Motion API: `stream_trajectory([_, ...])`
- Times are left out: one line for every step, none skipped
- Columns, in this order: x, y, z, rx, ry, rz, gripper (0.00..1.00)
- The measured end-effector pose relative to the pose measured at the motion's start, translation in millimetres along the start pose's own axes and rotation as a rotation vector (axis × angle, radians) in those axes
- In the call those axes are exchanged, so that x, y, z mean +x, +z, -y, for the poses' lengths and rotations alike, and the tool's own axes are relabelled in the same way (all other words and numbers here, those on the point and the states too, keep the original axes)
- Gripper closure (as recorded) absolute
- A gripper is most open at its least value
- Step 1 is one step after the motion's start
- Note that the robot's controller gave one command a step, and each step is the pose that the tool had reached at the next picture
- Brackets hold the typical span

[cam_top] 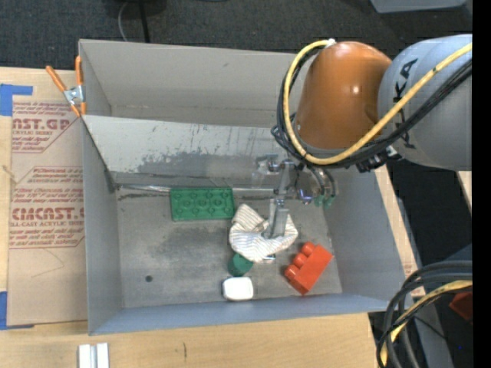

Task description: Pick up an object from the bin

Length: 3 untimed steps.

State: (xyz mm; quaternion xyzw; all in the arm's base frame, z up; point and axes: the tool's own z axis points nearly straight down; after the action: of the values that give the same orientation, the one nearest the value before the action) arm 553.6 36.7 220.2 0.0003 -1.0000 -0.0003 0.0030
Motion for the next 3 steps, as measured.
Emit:
stream_trajectory([-1.4, -4.9, 0.1, -0.001, 0.001, 0.008, 0.0])
stream_trajectory([5.4, 28.0, 14.3, 0.0, -0.075, 0.012, 0.0])
stream_trajectory([13.4, 67.2, 21.1, 0.001, -0.26, 0.009, 0.0])
